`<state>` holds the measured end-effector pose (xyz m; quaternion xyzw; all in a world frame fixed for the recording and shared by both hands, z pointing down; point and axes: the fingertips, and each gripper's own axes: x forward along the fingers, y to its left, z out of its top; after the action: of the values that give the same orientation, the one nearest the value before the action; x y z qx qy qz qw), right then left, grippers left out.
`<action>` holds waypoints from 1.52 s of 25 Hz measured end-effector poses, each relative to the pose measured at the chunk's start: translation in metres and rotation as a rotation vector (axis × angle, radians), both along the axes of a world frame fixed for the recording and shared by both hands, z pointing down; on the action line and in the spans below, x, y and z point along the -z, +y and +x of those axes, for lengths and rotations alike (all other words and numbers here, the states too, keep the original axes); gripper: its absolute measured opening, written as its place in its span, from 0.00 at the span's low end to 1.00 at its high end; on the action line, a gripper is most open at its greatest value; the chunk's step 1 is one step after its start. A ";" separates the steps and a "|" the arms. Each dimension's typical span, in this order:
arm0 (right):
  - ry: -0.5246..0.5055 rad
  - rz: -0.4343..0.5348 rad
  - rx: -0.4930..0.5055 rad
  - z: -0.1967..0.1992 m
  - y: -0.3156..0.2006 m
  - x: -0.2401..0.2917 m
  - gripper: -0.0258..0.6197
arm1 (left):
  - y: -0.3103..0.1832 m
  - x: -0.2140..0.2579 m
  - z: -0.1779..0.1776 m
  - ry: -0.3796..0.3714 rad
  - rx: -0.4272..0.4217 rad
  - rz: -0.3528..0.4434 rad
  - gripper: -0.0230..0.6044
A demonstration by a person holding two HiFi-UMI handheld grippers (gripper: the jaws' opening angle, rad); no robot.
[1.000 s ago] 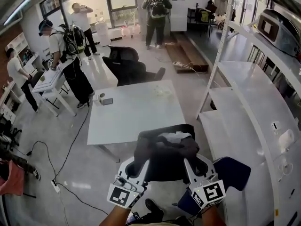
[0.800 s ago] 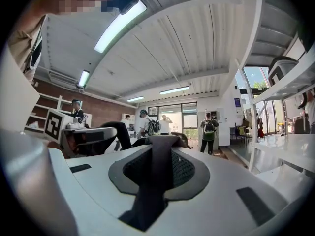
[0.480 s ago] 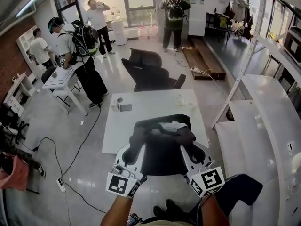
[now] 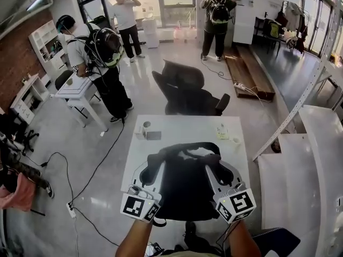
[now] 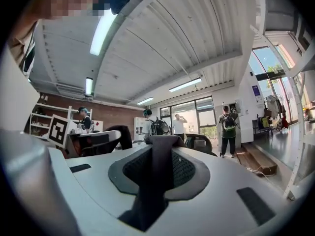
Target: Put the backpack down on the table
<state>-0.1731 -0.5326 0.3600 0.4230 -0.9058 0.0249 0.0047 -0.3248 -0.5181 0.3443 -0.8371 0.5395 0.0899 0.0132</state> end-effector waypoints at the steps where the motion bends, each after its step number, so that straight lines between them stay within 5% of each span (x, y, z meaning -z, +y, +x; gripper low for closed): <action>1: 0.003 -0.007 0.006 -0.002 -0.014 -0.003 0.19 | -0.014 -0.003 -0.002 0.002 0.007 -0.006 0.13; 8: 0.038 -0.112 0.036 -0.009 -0.102 -0.050 0.19 | -0.104 -0.048 -0.013 0.000 0.022 -0.090 0.14; 14: 0.143 -0.277 0.026 -0.014 -0.148 -0.119 0.25 | -0.147 -0.113 -0.016 -0.033 -0.042 -0.323 0.20; 19: 0.198 -0.322 -0.002 -0.010 -0.153 -0.148 0.33 | -0.144 -0.149 -0.010 -0.063 -0.056 -0.444 0.30; 22: 0.229 -0.314 -0.038 -0.003 -0.149 -0.155 0.34 | -0.137 -0.171 -0.010 -0.092 -0.055 -0.512 0.47; 27: 0.248 -0.277 -0.072 0.004 -0.130 -0.152 0.36 | -0.110 -0.166 -0.028 -0.109 0.019 -0.465 0.49; 38: 0.175 -0.141 -0.049 -0.015 -0.041 -0.088 0.35 | -0.016 -0.091 -0.028 -0.153 -0.011 -0.272 0.49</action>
<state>-0.1879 -0.5740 0.4484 0.4440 -0.8874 0.0516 0.1131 -0.3526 -0.5344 0.4352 -0.8384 0.5397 -0.0479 -0.0598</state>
